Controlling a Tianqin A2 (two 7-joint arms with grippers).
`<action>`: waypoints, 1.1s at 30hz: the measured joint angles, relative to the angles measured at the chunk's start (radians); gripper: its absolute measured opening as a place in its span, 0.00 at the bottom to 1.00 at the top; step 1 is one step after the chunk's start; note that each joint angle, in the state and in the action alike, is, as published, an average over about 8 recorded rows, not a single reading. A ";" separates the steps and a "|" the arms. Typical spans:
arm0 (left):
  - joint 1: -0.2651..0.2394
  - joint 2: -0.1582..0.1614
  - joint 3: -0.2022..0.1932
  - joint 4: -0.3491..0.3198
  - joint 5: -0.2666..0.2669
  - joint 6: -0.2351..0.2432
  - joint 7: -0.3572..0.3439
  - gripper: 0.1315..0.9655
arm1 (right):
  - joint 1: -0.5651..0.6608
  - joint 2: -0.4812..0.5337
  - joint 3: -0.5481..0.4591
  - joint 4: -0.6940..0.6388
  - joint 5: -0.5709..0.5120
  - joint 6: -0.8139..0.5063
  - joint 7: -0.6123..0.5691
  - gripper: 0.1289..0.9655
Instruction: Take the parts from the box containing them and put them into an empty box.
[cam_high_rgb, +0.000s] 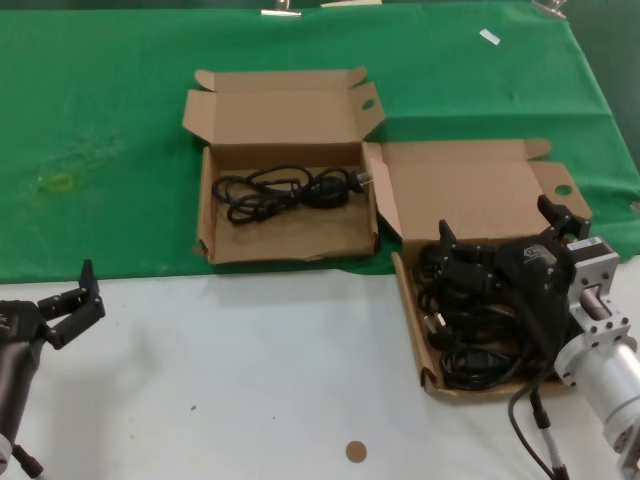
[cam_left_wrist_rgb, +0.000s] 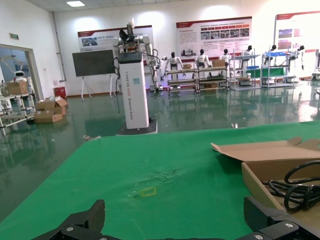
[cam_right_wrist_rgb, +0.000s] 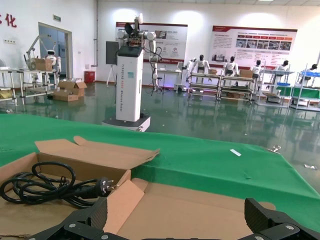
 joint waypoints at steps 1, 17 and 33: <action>0.000 0.000 0.000 0.000 0.000 0.000 0.000 1.00 | 0.000 0.000 0.000 0.000 0.000 0.000 0.000 1.00; 0.000 0.000 0.000 0.000 0.000 0.000 0.000 1.00 | 0.000 0.000 0.000 0.000 0.000 0.000 0.000 1.00; 0.000 0.000 0.000 0.000 0.000 0.000 0.000 1.00 | 0.000 0.000 0.000 0.000 0.000 0.000 0.000 1.00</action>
